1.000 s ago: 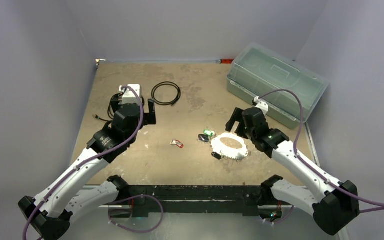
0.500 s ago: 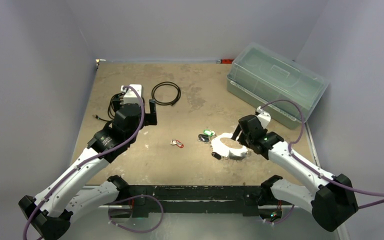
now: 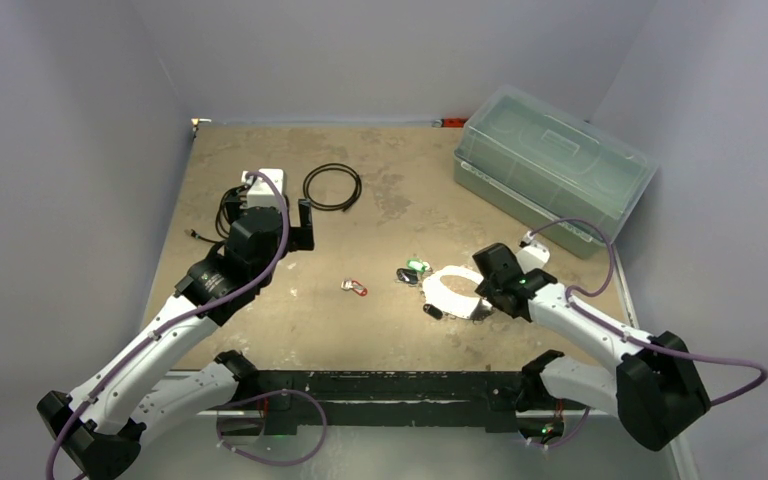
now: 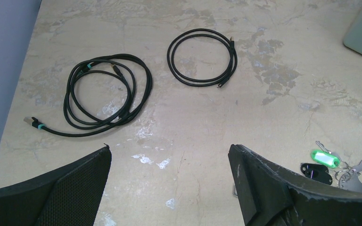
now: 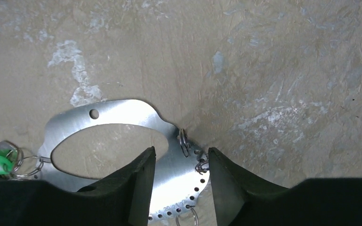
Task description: Put the keys on the keyring
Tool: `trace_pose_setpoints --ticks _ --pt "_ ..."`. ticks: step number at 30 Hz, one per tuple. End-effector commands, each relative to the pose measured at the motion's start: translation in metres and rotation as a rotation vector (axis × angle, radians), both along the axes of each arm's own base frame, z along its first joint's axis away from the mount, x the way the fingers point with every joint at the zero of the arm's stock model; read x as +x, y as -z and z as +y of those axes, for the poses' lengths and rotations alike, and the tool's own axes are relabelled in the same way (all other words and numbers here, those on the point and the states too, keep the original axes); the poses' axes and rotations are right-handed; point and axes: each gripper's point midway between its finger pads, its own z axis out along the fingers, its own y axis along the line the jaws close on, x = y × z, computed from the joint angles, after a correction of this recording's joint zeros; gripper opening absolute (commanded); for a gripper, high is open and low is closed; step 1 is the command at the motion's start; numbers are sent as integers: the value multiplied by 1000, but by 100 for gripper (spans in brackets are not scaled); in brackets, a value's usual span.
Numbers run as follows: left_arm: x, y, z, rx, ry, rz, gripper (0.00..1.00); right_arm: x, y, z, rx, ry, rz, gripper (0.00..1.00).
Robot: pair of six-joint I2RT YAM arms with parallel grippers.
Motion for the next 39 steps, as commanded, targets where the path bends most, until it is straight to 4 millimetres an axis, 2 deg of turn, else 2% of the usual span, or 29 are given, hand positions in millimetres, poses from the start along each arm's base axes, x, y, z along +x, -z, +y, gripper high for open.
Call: trace_pose_setpoints --ticks 1,8,22,39 --pt "2 -10 1 -10 4 -32 95 11 0 0 -3 32 -40 47" --pt "1 -12 1 -14 3 -38 95 13 2 0 -7 25 -36 35" --pt "1 -12 1 -16 9 -38 95 10 8 -3 -16 24 -2 25" --pt "1 -11 0 -16 13 -34 95 4 18 -3 -17 26 38 18"
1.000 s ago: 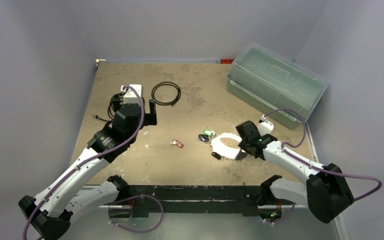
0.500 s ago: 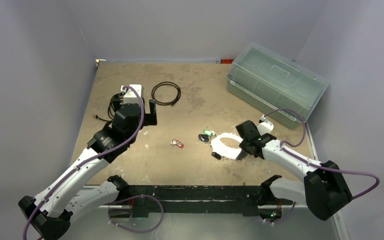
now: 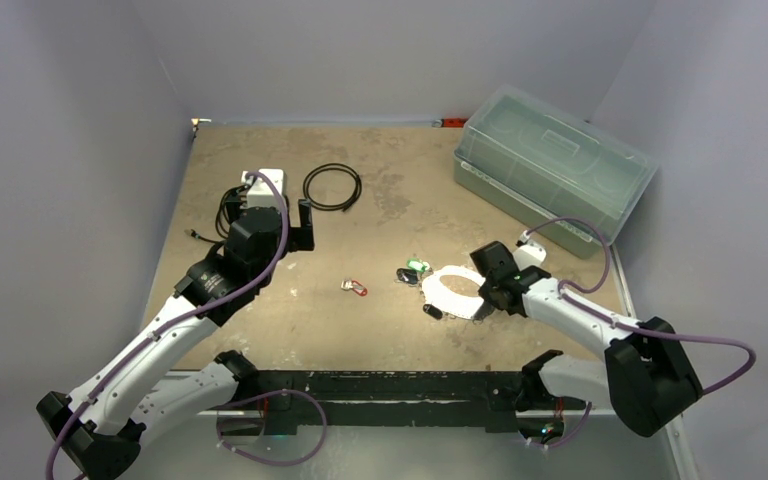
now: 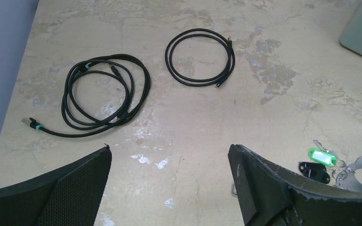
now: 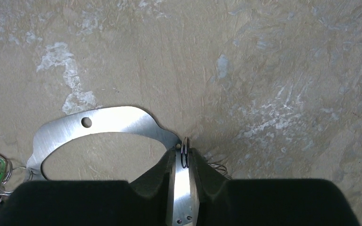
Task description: Put the keys on the keyring
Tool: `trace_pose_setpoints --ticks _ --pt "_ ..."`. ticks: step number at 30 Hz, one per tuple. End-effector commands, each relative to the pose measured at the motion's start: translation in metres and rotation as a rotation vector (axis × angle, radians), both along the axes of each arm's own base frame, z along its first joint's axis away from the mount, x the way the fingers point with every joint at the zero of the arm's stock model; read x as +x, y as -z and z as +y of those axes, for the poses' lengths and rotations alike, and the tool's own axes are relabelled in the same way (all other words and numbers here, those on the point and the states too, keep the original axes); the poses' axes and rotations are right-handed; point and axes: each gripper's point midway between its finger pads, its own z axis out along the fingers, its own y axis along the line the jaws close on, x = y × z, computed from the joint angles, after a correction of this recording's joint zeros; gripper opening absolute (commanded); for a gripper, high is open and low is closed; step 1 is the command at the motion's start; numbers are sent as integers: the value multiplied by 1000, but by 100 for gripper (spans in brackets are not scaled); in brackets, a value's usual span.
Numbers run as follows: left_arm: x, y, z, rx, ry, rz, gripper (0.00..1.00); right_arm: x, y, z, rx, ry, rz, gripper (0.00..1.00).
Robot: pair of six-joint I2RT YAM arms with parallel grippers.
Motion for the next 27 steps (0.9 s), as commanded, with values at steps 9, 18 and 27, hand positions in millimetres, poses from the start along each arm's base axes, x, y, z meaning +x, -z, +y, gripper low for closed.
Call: trace_pose_setpoints --ticks 9,18,27 --pt "1 -11 0 -12 9 -34 94 2 0 2 8 -13 -9 0" --pt "1 -12 -2 -15 20 -36 95 31 -31 21 30 -178 -163 0" --pt "1 -12 -5 -20 45 -39 95 49 -85 35 4 -363 -308 0"
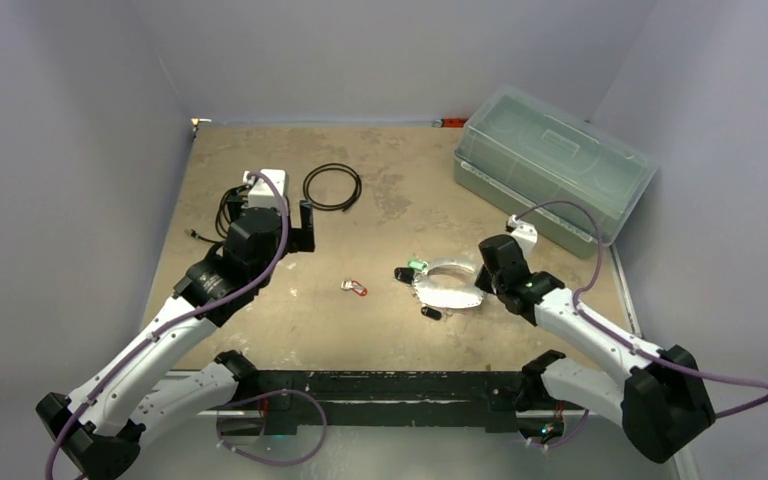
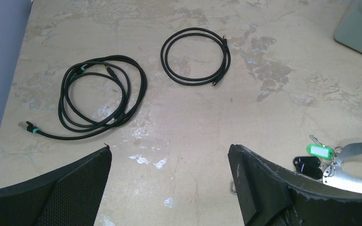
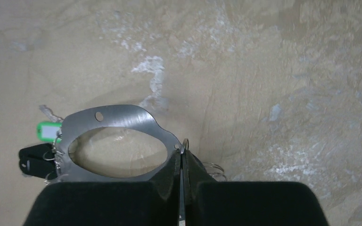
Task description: Put the keys on the keyring
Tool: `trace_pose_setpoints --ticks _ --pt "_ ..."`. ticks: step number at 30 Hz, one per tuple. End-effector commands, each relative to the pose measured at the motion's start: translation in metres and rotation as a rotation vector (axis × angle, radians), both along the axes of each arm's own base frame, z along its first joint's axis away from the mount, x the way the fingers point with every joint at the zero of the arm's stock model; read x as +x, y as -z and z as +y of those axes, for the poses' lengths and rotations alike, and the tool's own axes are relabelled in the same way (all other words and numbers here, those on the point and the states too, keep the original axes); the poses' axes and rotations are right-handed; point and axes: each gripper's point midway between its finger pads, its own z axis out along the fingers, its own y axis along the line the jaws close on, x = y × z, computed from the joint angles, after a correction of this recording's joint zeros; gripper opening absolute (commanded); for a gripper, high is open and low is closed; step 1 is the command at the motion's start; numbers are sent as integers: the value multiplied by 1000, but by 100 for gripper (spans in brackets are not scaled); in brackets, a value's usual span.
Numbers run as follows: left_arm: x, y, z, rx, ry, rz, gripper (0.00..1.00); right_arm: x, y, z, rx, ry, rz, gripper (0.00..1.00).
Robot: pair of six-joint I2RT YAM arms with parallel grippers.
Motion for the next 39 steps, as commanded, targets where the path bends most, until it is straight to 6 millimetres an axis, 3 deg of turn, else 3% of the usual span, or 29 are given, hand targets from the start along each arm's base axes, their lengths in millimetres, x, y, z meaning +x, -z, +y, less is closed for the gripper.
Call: trace_pose_setpoints --ticks 1,10,17,22,30,39 --pt "1 -12 -3 -22 29 -42 95 27 -63 17 28 -130 -199 0" --pt "-1 -18 -11 -49 84 -66 95 33 -120 39 51 -316 -356 0" --pt "-8 -27 -27 -91 192 -103 94 32 -166 72 93 -536 -486 0" --pt "-14 -32 -42 -123 284 -118 90 28 -188 86 97 -642 -546 0" --pt "-27 -41 -69 -172 457 -144 84 8 -223 115 158 -850 -650 0" --pt "-85 -64 -124 -306 922 -263 77 -46 -269 161 295 -1200 -819 0"
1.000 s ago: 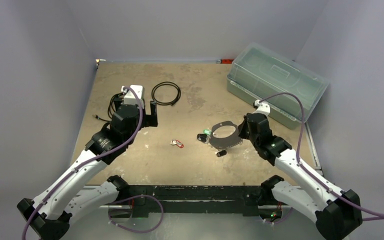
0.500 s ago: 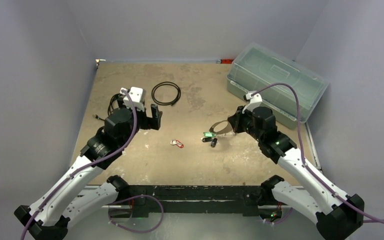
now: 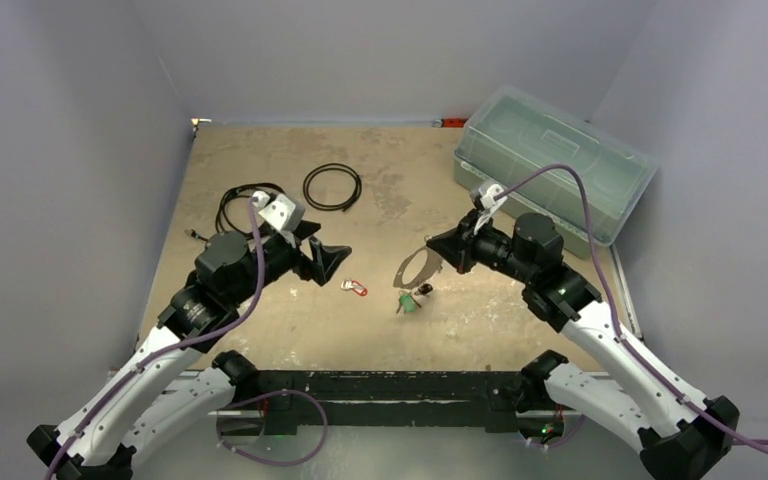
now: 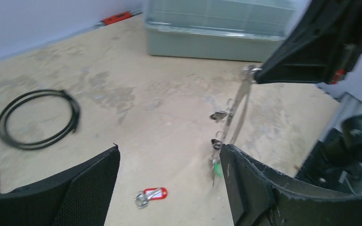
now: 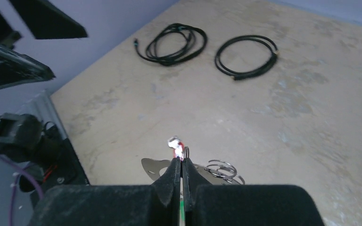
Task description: Put the keys on the keyring
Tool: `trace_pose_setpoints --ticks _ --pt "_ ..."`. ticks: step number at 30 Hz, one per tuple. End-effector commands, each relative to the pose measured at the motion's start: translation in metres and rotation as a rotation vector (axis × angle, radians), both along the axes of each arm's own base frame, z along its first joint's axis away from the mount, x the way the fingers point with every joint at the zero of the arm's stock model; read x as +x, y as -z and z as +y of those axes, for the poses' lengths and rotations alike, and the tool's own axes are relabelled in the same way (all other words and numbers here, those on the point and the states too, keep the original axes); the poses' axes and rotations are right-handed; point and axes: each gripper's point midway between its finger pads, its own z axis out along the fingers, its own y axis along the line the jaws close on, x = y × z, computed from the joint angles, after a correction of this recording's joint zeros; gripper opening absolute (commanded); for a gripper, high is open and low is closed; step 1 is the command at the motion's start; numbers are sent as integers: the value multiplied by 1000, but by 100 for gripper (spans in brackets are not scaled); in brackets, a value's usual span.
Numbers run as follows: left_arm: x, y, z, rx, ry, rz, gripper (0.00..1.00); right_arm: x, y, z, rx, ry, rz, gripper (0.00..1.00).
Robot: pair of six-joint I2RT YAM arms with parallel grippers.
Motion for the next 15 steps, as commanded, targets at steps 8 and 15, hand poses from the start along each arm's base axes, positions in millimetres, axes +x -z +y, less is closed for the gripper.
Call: trace_pose_setpoints --ticks 8,15 --pt "-75 -33 -55 -146 565 -198 56 -81 -85 54 151 -527 -317 0" --pt "-91 -32 -58 -162 656 -254 51 -108 -85 72 144 -679 -328 0"
